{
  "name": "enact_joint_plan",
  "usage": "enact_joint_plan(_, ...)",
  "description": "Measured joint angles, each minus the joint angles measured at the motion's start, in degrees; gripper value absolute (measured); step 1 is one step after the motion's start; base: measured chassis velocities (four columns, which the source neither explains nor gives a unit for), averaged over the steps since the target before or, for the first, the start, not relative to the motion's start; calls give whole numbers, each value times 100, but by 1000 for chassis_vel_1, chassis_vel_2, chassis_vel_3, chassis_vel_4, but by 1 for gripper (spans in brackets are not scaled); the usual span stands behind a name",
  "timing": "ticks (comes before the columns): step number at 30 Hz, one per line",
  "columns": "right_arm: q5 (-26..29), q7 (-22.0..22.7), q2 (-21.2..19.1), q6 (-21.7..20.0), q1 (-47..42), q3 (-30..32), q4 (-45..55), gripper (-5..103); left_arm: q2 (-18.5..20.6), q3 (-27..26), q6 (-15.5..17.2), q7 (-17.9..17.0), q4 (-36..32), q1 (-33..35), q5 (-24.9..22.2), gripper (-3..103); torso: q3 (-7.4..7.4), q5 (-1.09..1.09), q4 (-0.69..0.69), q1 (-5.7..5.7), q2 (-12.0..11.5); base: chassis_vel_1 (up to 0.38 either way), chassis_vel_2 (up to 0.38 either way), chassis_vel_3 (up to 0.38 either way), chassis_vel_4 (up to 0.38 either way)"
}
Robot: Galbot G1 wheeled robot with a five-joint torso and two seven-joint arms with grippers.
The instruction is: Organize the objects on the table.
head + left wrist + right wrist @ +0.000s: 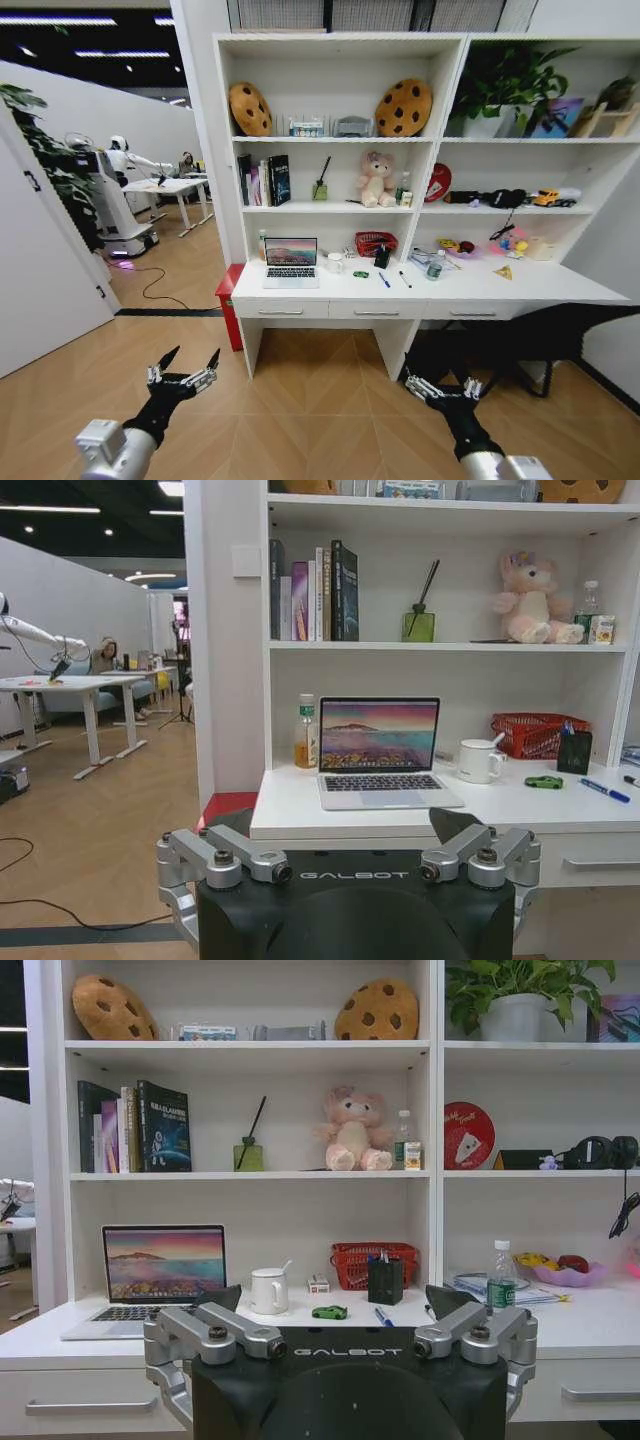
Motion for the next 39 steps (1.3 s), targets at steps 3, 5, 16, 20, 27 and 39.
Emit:
enact_joint_plan(3,-1,-5,6,1,-4,-13,0,100,-1,13,0,3,-1,3,13,97,0,0,0,0,0,0,0,0,0)
enact_joint_plan(5,-5,-19,7,-17,4,-25,0,100,-1,22,0,5,-1,14,19,97,0,0,0,0,0,0,0,0,0)
enact_joint_plan(16,-23,-32,8,-63,5,-65,-24,100,-3,60,4,11,-1,40,48,97,0,0,0,0,0,0,0,0,0)
enact_joint_plan(20,-33,-33,12,-83,13,-89,-44,100,-20,74,6,14,-1,52,70,97,0,0,0,0,0,0,0,0,0)
enact_joint_plan(27,-150,-50,114,-87,37,-231,-122,100,-29,54,16,19,-1,67,78,97,0,0,0,0,0,0,0,0,0)
enact_joint_plan(39,-156,-99,104,-119,16,-200,-108,100,-19,28,23,25,1,62,73,97,0,0,0,0,0,0,0,0,0)
